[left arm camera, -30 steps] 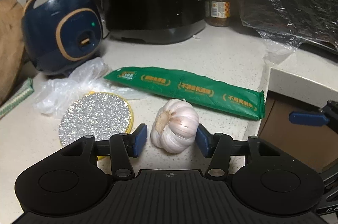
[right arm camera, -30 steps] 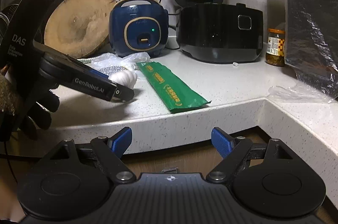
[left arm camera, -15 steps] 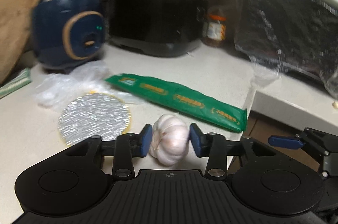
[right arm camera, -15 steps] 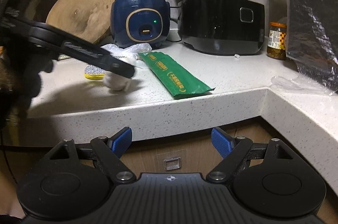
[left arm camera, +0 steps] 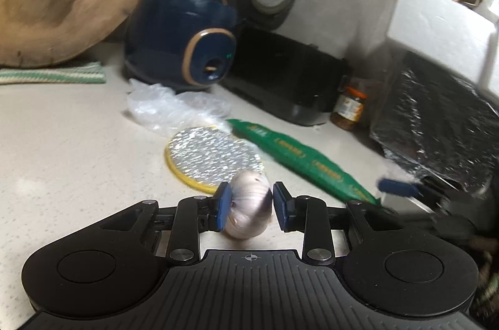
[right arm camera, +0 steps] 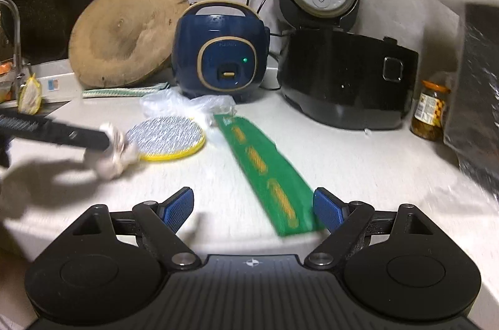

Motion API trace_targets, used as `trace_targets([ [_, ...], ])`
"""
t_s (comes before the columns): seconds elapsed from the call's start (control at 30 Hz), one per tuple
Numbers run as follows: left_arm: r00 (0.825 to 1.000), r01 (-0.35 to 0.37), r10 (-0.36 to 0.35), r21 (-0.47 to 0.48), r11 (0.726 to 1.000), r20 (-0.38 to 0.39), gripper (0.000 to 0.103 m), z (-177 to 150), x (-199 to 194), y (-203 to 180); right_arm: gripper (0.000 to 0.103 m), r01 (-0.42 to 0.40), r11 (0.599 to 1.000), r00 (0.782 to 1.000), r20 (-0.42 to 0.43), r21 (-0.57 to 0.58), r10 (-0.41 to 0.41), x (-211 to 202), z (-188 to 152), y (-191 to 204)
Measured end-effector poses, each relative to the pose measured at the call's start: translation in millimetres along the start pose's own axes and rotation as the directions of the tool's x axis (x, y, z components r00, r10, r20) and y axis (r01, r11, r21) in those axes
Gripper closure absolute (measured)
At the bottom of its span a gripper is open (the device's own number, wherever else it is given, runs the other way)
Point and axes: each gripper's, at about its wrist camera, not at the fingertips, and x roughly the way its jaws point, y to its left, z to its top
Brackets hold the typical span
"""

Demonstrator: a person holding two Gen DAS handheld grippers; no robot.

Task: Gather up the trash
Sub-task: 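Grasp the second green packet with the right gripper while the left gripper holds the garlic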

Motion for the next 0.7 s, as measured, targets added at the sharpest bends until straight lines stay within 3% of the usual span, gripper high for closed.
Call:
trace_targets([
  [0.13, 0.999, 0.016, -0.017, 0.020, 1.000, 0.033, 0.069, 2, 4, -8, 0.019, 0.032, 0.998, 0.997, -0.077, 0.062, -0.027, 26, 13, -6],
  [0.23, 1.000, 0.016, -0.017, 0.038, 0.999, 0.019, 0.068, 2, 9, -11, 0.018, -0.074, 0.985, 0.980, -0.174, 0.156, 0.101, 37, 17, -10],
  [0.33, 0.999, 0.040, -0.040, 0.035, 0.999, 0.001, 0.068, 0, 12, -10, 0.018, -0.178, 0.972, 0.966, -0.159, 0.152, 0.202, 28, 20, -4],
  [0.4, 0.999, 0.048, -0.048, 0.026, 0.999, -0.005, 0.067, 0, 14, -9, 0.018, -0.150, 0.978, 0.975, -0.145, 0.146, 0.171, 28, 24, -2],
  [0.47, 0.999, 0.050, -0.050, 0.016, 0.999, -0.004, 0.066, -1, 13, -8, 0.018, -0.062, 0.992, 0.987, -0.143, 0.111, 0.078, 34, 29, 1],
  [0.57, 0.999, 0.051, -0.051, 0.014, 0.999, -0.001, 0.066, -2, 13, -8, 0.017, 0.041, 0.995, 0.984, -0.174, 0.091, -0.024, 52, 34, 0],
  [0.63, 0.999, 0.049, -0.049, 0.023, 0.999, 0.002, 0.066, -3, 12, -9, 0.010, 0.053, 0.991, 0.978, -0.208, 0.120, -0.027, 63, 37, -4],
  [0.7, 0.999, 0.049, -0.049, 0.032, 0.998, 0.002, 0.066, -4, 12, -10, 0.010, 0.055, 0.987, 0.974, -0.225, 0.149, -0.021, 70, 37, -6],
])
